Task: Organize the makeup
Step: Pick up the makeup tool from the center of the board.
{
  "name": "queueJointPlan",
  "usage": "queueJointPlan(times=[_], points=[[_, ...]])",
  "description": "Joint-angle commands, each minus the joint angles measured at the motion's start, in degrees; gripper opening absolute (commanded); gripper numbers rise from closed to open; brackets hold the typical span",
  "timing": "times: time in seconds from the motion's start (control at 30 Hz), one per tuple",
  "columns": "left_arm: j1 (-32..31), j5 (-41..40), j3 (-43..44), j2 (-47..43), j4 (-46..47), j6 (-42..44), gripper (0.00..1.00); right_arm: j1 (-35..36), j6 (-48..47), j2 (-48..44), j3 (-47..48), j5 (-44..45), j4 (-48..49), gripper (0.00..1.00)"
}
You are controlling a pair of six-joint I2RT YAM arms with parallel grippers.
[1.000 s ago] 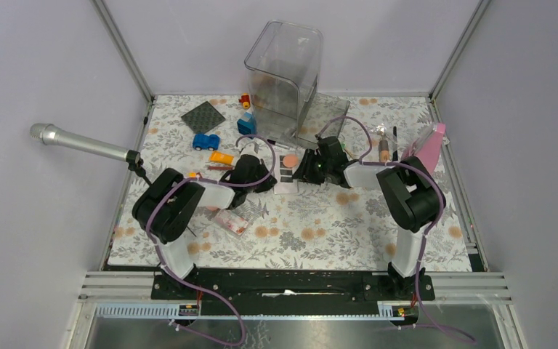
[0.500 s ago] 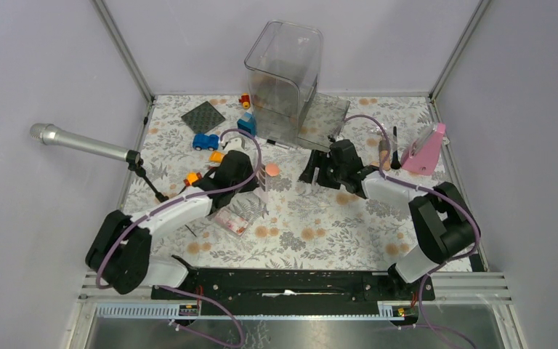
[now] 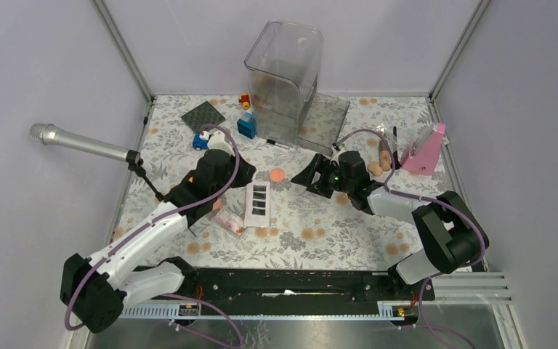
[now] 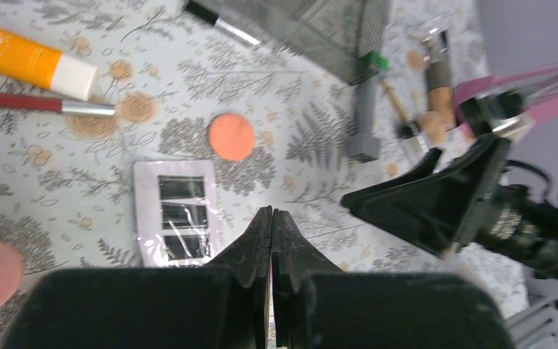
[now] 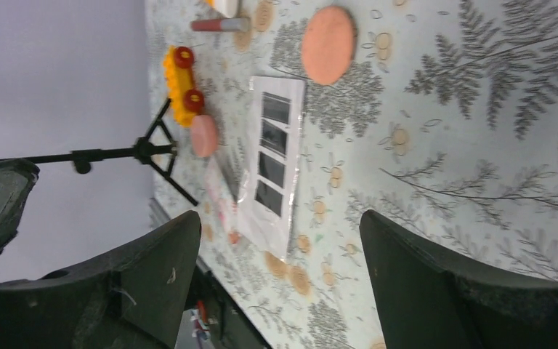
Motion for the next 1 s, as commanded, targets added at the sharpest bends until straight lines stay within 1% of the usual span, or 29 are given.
queueJointPlan(times=[0.0, 0.03, 0.1, 0.13, 0.2, 0.23, 0.27, 0.3, 0.37, 0.4, 0.43, 0.5, 0.63, 0.8, 0.97], points=[[-0.1, 2.2, 2.2, -3.1, 5.5, -1.9, 0.00, 1.0, 10.1, -1.2, -1.9, -4.4, 14.4, 0.88], [-0.1, 2.1, 2.3, -2.9, 5.5, -1.6, 0.00, 1.2, 10.5, -1.2, -1.9, -4.1, 14.3, 0.88], [0.0, -0.1, 2.5, -2.0, 2.7, -1.3, 0.00, 1.5, 10.1, -1.6, -1.9, -3.3, 13.2, 0.88], [0.0, -2.1, 2.2, -1.6, 0.8, -1.3, 0.02, 1.5, 9.6, -1.9, -1.9, -2.9, 12.2, 0.88], [0.0, -5.8, 0.4, -0.8, -1.8, -1.7, 0.20, 1.6, 7.4, -2.2, -1.4, -1.7, 8.7, 0.88], [0.2, -6.9, -0.8, -0.4, -2.2, -2.0, 0.26, 1.7, 6.2, -2.0, -0.8, -1.4, 6.7, 0.89], [0.3, -7.6, -2.2, 0.0, -2.3, -2.3, 0.35, 1.9, 5.1, -1.3, -0.1, -1.4, 4.7, 0.89], [0.6, -7.7, -3.7, 0.4, -1.8, -2.8, 0.46, 2.2, 4.3, -0.4, 0.6, -1.6, 3.3, 0.88], [1.4, -6.6, -6.8, 1.2, 0.4, -3.7, 0.57, 3.2, 3.7, 1.5, 1.2, -2.0, 3.3, 0.85], [2.0, -5.9, -8.1, 1.7, 1.6, -4.2, 0.66, 4.0, 3.7, 2.4, 1.4, -1.7, 3.6, 0.82], [2.5, -5.3, -9.3, 2.3, 2.5, -4.7, 0.70, 5.0, 3.7, 3.5, 1.7, -1.1, 3.8, 0.79], [3.5, -3.8, -10.7, 3.6, 4.0, -5.1, 0.74, 7.5, 3.6, 5.6, 2.6, 0.3, 3.8, 0.74], [4.8, -1.3, -13.0, 6.5, 6.8, -5.3, 0.80, 11.2, 4.8, 11.3, 4.3, 2.1, 5.3, 0.70], [6.4, 2.7, -16.4, 9.5, 11.1, -6.1, 0.81, 13.2, 6.9, 16.3, 5.2, 5.2, 6.2, 0.60], [7.2, 6.9, -19.1, 11.3, 15.9, -6.2, 0.81, 14.5, 7.6, 19.7, 6.8, 5.5, 5.9, 0.52]])
